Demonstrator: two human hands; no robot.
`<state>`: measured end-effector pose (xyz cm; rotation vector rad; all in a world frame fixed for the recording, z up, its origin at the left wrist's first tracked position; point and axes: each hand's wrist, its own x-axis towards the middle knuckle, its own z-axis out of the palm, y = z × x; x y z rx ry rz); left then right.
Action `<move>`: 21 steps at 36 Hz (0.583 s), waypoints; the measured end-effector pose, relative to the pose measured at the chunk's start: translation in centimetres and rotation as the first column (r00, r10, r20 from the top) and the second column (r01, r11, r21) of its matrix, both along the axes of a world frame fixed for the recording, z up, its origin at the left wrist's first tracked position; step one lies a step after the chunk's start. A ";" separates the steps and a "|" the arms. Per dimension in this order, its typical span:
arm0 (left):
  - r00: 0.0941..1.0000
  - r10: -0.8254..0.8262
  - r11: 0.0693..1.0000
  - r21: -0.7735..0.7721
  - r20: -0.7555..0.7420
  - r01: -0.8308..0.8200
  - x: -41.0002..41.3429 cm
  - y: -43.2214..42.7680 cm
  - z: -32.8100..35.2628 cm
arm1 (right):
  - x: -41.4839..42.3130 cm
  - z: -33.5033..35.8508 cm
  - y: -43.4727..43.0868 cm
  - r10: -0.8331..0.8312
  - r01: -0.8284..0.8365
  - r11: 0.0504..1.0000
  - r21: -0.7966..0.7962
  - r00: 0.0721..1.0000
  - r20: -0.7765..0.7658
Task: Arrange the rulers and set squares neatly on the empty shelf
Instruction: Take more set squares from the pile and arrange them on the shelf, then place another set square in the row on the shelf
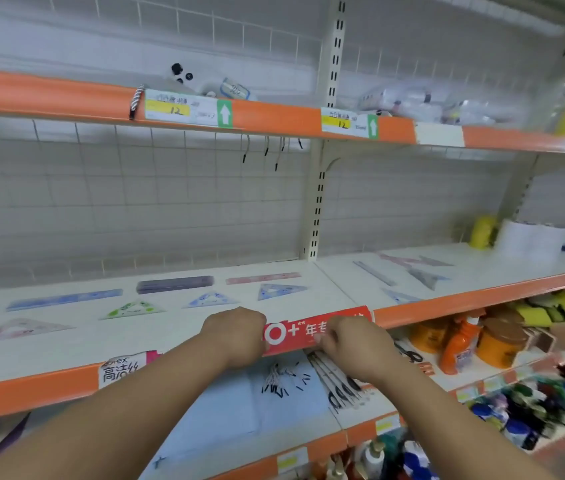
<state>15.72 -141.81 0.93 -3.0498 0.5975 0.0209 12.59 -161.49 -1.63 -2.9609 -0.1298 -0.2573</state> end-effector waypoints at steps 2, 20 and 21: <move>1.000 -0.008 1.000 -0.006 0.005 0.008 0.1 -2.1 0.2 | -0.1 0.1 -1.9 0.002 -0.002 1.000 0.004 1.000 0.007; 0.999 -0.031 0.998 -0.059 -0.035 0.029 0.3 -25.5 -0.2 | 1.2 1.1 -24.1 0.073 -0.078 0.995 -0.063 0.994 -0.080; 0.999 -0.030 0.998 -0.059 -0.037 0.028 0.4 -26.4 -0.2 | 1.5 0.9 -25.1 0.072 -0.077 0.995 -0.062 0.994 -0.083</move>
